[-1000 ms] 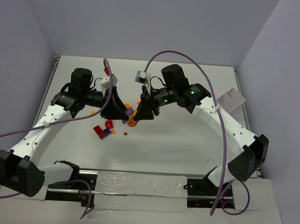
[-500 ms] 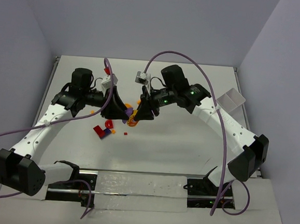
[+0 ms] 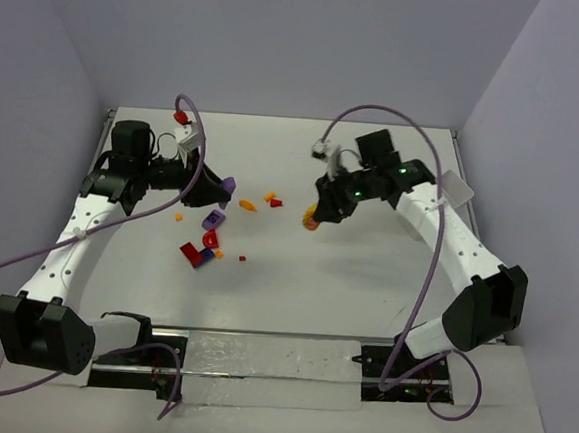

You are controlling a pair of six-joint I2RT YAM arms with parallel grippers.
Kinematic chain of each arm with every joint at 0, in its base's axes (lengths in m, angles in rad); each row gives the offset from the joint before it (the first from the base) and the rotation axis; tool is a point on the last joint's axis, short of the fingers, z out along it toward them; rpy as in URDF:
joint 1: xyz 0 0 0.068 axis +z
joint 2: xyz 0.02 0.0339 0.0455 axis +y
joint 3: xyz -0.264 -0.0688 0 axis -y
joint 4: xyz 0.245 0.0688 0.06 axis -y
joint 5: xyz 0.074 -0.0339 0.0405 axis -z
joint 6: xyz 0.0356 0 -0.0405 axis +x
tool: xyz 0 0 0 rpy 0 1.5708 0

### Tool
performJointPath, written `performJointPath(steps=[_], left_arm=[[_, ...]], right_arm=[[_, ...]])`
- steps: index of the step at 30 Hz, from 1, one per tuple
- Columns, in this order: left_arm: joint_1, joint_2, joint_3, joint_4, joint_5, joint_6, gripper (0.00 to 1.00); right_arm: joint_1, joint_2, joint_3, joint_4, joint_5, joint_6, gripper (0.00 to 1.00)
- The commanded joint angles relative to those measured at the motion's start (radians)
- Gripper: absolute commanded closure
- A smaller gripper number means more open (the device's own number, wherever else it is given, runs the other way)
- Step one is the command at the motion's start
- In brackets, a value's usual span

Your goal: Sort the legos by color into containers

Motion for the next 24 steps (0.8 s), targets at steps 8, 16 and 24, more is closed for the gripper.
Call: performJointPath(steps=[8, 16, 24], left_arm=[[0.003, 0.104, 0.062, 0.024, -0.440, -0.048, 1.00], [0.004, 0.141, 0.067, 0.003, -0.513, -0.031, 1.00], [0.004, 0.182, 0.094, -0.038, -0.496, -0.014, 1.00]], right_arm=[[-0.597, 0.038, 0.249, -0.166, 0.327, -0.341, 1.00], [-0.755, 0.206, 0.444, -0.211, 0.390, -0.439, 1.00], [-0.779, 0.316, 0.522, -0.225, 0.458, -0.489, 1.00]])
